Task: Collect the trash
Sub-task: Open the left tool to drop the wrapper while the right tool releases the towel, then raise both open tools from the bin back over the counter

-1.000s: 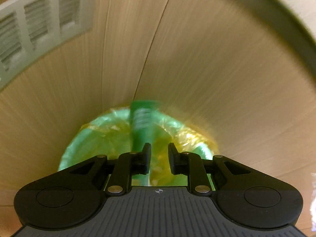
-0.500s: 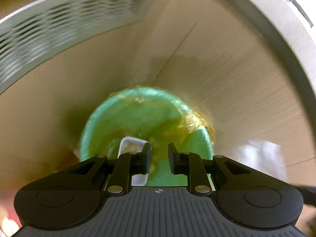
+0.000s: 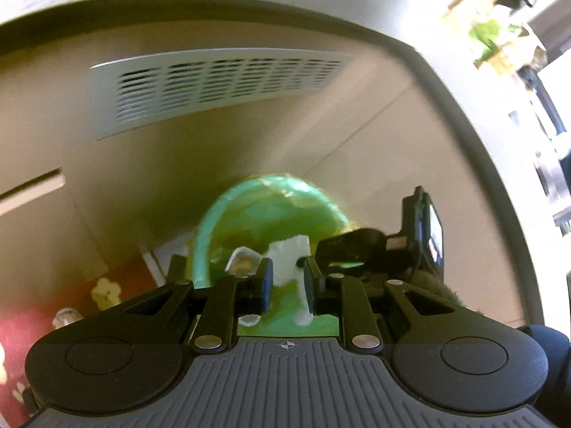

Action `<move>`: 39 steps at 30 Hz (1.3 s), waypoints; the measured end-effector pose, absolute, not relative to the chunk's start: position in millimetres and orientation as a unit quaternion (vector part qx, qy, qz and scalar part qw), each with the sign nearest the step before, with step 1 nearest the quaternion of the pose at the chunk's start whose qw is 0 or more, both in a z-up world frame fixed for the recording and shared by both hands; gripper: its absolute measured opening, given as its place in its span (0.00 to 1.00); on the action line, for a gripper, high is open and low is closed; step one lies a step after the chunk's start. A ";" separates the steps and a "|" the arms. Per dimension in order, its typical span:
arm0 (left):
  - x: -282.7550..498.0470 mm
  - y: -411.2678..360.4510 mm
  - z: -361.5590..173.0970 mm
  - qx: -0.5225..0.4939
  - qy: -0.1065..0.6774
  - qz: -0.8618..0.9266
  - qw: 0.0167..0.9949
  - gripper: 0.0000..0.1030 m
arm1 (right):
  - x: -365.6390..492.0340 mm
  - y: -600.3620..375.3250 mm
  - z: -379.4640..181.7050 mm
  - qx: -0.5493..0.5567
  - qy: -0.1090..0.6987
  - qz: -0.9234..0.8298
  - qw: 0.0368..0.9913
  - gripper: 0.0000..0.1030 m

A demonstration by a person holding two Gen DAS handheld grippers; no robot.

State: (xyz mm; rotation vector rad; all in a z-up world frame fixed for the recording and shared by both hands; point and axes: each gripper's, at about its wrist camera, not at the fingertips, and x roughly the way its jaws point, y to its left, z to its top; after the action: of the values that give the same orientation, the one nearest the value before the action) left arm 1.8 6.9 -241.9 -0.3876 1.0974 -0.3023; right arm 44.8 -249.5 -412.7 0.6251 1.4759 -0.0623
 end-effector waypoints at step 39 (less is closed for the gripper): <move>78.6 34.4 -88.3 -0.129 0.399 -0.278 0.864 0.21 | 23.9 -209.5 -133.6 0.225 0.466 -0.007 0.856 0.49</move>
State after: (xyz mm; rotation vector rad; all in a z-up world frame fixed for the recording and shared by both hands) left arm 78.6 34.4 -88.3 -0.2703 0.8368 -0.5823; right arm 23.9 -209.5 -133.6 0.4720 0.9801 -0.0146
